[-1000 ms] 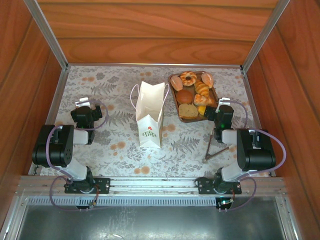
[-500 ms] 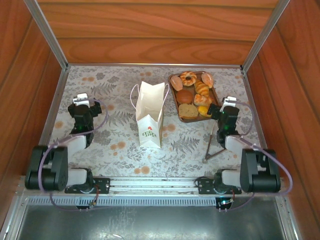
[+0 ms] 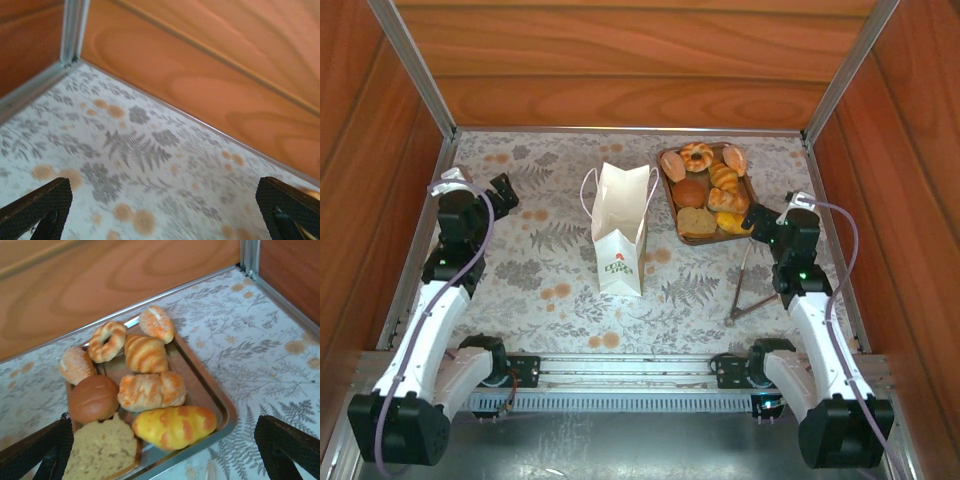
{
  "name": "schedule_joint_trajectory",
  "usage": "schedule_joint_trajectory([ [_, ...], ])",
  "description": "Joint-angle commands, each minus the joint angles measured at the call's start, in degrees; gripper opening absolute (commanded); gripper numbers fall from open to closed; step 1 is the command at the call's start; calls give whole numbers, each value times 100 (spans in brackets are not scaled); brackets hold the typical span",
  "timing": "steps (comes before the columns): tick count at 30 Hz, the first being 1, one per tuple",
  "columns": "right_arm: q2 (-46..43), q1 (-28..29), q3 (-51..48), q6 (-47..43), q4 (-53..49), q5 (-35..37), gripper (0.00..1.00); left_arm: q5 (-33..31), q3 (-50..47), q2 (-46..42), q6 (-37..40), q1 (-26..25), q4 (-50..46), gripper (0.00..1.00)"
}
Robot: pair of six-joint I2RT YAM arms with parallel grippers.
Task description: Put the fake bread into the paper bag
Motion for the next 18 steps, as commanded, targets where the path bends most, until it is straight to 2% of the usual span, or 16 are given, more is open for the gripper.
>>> schedule_joint_trajectory([
  [1, -156, 33, 259, 354, -1167, -426, 100, 331, 623, -194, -404, -336, -2037, 100],
  [6, -341, 25, 403, 548, -1427, -895, 100, 454, 1070, -380, -589, -812, -3060, 100],
  [9, -434, 27, 408, 626, -1471, -1115, 100, 649, 1118, -474, -620, -1127, -3263, 98],
  [14, -432, 32, 227, 659, -1346, -988, 100, 1269, 1265, -480, -813, -1617, -3764, 92],
  [18, -339, 32, 185, 572, -1345, -937, 100, 1533, 1441, -476, -1136, -2339, -4019, 89],
])
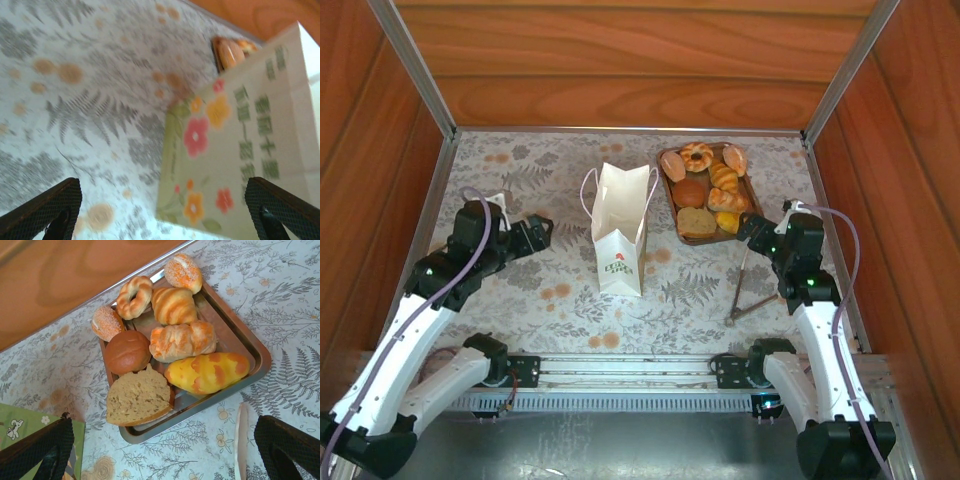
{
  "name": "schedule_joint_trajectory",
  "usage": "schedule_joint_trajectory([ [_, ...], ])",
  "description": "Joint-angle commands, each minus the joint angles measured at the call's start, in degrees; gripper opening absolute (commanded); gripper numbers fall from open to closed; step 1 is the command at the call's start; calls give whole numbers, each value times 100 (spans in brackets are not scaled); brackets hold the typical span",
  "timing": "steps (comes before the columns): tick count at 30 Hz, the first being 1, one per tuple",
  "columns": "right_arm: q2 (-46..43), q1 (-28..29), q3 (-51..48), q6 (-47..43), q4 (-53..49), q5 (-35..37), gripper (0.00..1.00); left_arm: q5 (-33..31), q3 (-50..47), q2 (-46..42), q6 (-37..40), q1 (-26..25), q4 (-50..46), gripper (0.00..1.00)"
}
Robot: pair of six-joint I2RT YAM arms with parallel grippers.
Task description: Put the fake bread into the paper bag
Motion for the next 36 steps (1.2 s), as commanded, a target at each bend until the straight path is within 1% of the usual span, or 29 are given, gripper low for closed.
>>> schedule_joint_trajectory([
  [1, 44, 28, -104, 4, -21, -31, 100, 438, 298, 6, -352, -583, -441, 89],
  [4, 81, 25, -151, -10, 49, -3, 100, 331, 676, 256, -390, -1194, -436, 88],
  [6, 119, 32, -188, -7, 97, -5, 100, 73, 1005, 519, -302, -1604, -441, 88],
  [9, 160, 32, -185, 36, 114, -32, 100, -205, 1350, 922, -190, -1951, -420, 88],
  [14, 110, 28, -196, -1, 67, 37, 100, -626, 1613, 1498, -68, -2003, -323, 88],
  [17, 72, 31, -201, -60, 2, 82, 100, -926, 1682, 1697, -46, -2008, -244, 86],
  [22, 65, 27, -190, -179, -36, 149, 100, -1088, 1705, 1911, -20, -2007, -9, 80],
  [25, 83, 30, -157, -217, -43, 178, 100, -1133, 1694, 2025, -24, -2005, 101, 74],
  [32, 108, 32, -7, -353, -207, 109, 100, -1166, 1539, 2247, -254, -2011, 540, 57],
  [34, 99, 33, 18, -409, -265, 151, 100, -1281, 1518, 2266, -297, -2002, 587, 55],
  [36, 74, 31, 26, -452, -318, 185, 100, -1445, 1478, 2243, -368, -2004, 613, 51],
])
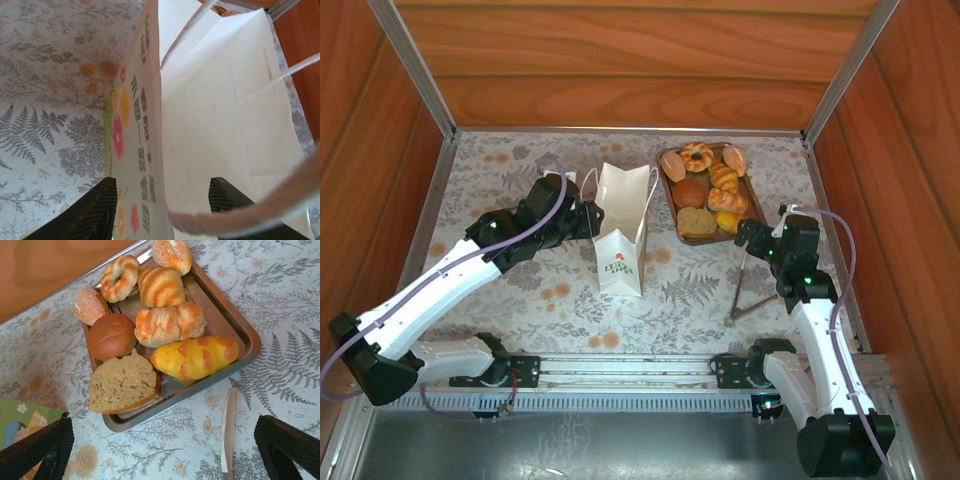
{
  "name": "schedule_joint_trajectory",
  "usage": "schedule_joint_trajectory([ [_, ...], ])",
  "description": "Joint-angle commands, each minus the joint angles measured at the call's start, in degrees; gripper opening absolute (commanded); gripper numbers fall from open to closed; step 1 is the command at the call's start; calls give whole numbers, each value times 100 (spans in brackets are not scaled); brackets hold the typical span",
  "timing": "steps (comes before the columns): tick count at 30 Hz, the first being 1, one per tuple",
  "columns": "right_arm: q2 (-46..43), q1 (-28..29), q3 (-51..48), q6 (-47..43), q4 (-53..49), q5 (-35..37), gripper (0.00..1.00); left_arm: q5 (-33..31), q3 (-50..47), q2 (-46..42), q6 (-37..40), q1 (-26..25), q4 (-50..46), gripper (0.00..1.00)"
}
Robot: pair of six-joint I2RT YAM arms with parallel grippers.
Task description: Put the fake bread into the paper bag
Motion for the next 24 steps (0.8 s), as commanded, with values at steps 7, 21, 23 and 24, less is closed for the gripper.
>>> schedule_joint_trajectory([
  [7, -68, 31, 94, -228, -185, 150, 100, -375, -137, 26, -191, -27, 247, 43],
  [21, -40, 29, 54, -269, -176, 134, 100, -129, -186, 204, -199, -20, 247, 39],
  [23, -36, 33, 57, -272, -177, 117, 100, -200, -212, 187, -212, -19, 247, 34],
  [24, -34, 31, 59, -274, -186, 108, 100, -230, -209, 178, -208, -18, 247, 30],
])
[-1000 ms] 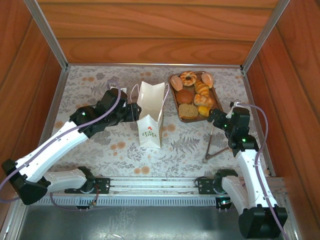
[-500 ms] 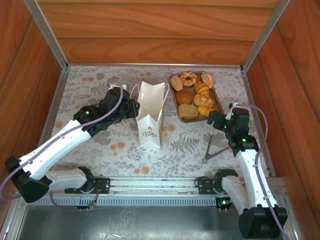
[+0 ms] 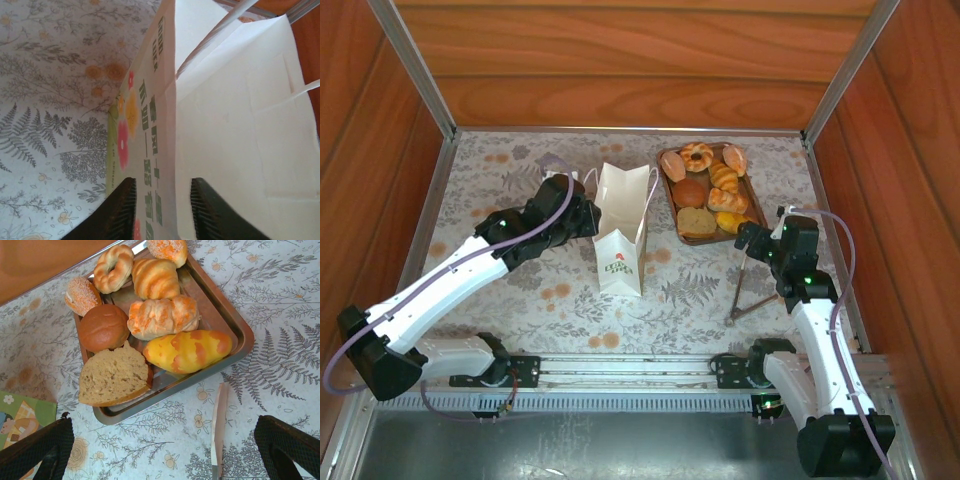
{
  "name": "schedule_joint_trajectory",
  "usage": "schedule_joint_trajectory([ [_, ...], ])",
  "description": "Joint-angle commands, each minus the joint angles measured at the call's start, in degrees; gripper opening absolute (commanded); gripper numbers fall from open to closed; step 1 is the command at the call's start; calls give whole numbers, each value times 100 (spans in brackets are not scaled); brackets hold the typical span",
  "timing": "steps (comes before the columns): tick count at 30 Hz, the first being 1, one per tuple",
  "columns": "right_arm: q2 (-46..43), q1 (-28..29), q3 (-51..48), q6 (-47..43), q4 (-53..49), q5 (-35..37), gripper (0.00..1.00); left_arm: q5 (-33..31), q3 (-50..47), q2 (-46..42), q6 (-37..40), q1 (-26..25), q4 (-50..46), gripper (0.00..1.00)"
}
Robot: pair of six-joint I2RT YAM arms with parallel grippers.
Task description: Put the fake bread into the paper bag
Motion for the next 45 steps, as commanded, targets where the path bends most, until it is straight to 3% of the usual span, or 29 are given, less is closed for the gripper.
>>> schedule_joint_trajectory([
  [1, -37, 26, 63, -67, -33, 39, 100, -83, -67, -16, -13, -13, 22, 25],
  [7, -41, 29, 80, -122, -64, 76, 100, -315, 23, -147, 112, 101, 2, 0],
  [13, -63, 26, 112, -142, -126, 62, 100, -329, 413, -89, 496, 540, 11, 0],
  [21, -171, 28, 286, -248, -438, 145, 100, 112, 1036, 504, 956, 1194, 324, 0],
  [40, -112, 29, 554, -315, -898, 186, 100, 1399, 1498, 2152, 703, 2065, 1573, 0],
  [45, -31, 30, 691, -314, -1042, 173, 100, 1375, 1494, 2138, 851, 2106, 1574, 39],
])
